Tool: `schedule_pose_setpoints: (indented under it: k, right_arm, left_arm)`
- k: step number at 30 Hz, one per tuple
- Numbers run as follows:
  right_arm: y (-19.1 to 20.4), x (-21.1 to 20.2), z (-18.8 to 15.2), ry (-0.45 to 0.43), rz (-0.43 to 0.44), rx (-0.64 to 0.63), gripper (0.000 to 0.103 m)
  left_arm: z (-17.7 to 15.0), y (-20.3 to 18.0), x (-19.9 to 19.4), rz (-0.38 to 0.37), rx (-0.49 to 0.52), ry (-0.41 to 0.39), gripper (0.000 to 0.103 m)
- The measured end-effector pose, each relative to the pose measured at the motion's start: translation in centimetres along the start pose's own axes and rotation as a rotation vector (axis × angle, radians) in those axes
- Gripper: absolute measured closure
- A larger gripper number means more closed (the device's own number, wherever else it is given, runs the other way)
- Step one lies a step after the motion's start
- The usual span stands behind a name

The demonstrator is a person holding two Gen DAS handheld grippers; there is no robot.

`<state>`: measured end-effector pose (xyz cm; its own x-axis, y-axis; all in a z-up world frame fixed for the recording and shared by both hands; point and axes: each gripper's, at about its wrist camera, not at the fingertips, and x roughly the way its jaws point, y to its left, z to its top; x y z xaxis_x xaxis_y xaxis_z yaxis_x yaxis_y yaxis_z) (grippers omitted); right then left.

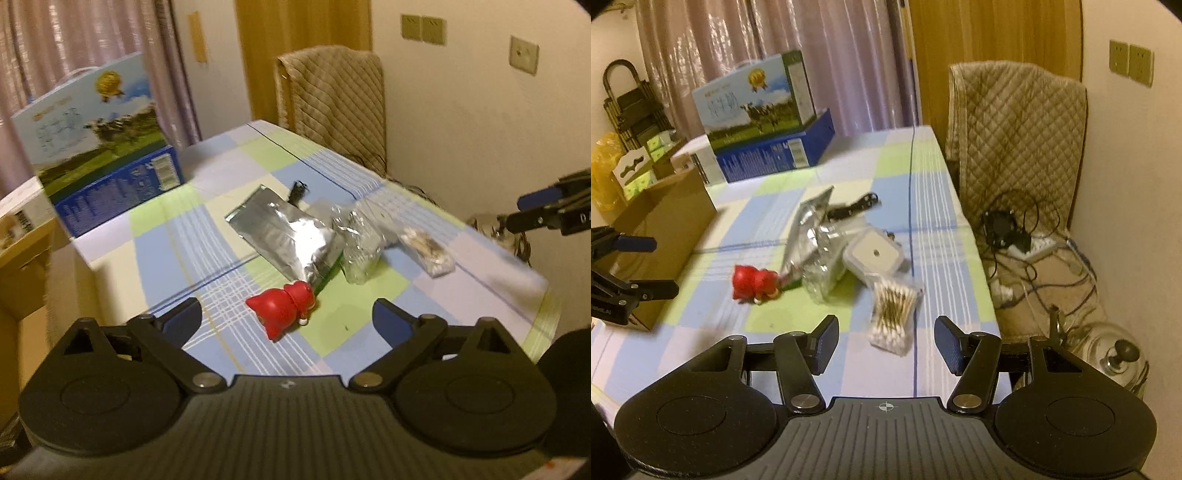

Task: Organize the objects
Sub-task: 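Grasp the red toy with the left tool while the right tool grasps the cotton swab bag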

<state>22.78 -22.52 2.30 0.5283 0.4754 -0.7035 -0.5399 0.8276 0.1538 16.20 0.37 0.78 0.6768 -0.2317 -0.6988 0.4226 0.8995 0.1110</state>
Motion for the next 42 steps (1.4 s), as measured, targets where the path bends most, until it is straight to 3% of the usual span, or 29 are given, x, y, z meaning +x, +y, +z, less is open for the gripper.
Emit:
schedule_pose_setpoints:
  k: [10,18,24,28,34,36,42]
  right_arm:
    - [-1.2,5.7,0.4,0.077,0.014,-0.021,0.048]
    - [-1.3,9.9,1.0,0.137,0.040,-0.069,0.048]
    - [-1.5,12.1,1.3,0.175,0.048,-0.077,0.048]
    - [-1.8,13.2,1.5,0.185,0.053,-0.049,0.048]
    - [-1.4,14.4,1.5,0.208,0.039,-0.057,0.064]
    - [-1.0,14.4,1.4,0.213,0.033,-0.072,0.075]
    - [-0.3,13.7,0.9,0.248,0.056,-0.111,0.081]
  left_arm:
    - [0.5,0.2,6.4,-0.107,0.162,0.058,0.012]
    - [0.8,1.0,10.8,-0.137,0.238,0.125,0.019]
    - [0.9,1.5,13.0,-0.155,0.244,0.164,0.022]
    - [0.8,2.0,14.1,-0.159,0.229,0.186,0.029]
    - [0.5,2.4,14.9,-0.163,0.221,0.223,0.037]
    - [0.3,2.4,14.9,-0.151,0.218,0.230,0.040]
    - [-0.1,2.7,13.9,-0.145,0.168,0.252,0.054]
